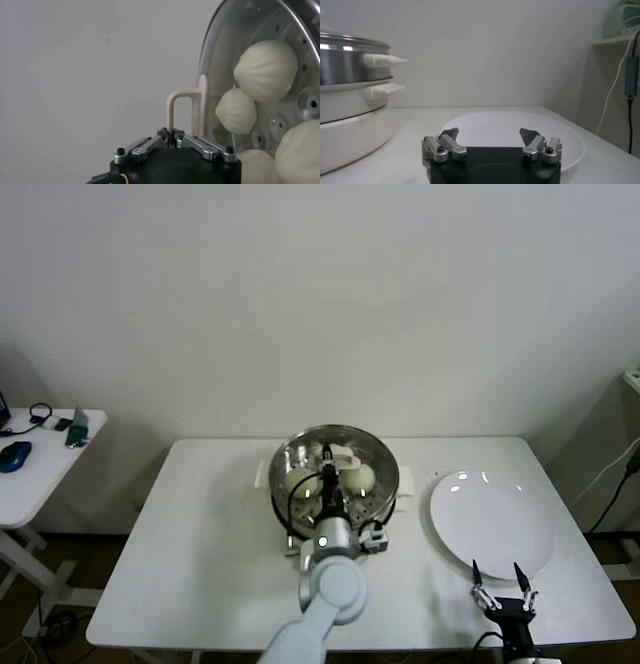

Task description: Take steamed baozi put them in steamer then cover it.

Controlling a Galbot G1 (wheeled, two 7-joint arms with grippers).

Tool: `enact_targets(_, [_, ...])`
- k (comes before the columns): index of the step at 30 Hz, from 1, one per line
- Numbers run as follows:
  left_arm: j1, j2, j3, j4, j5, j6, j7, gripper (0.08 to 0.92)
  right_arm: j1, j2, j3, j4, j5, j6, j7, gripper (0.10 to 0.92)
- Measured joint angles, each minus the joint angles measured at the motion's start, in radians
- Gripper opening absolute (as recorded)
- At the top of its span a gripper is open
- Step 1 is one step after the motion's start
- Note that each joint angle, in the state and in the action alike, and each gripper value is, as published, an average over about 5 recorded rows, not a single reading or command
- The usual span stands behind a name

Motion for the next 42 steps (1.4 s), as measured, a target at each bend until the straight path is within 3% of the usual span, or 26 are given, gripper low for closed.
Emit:
enact_targets(24, [0.002, 0.000, -0.002, 0.010, 0.003, -0.013, -0.006, 0.145, -0.012, 0.004, 0.007, 0.009, -0.011, 0.014, -0.001, 0.823])
enact_targets(27, [0.002, 0.000, 0.001, 0.003, 0.000, -0.016, -0.004, 0.199, -0.012, 0.004, 0.007, 0.011, -0.011, 0.012, -0.001, 0.823])
enact_targets(42, [0.035, 0.000, 0.032, -0.079, -0.044, -0.016, 0.026, 0.629, -0.012, -0.009, 0.003, 0.023, -0.001, -0.022, -0.002, 0.823])
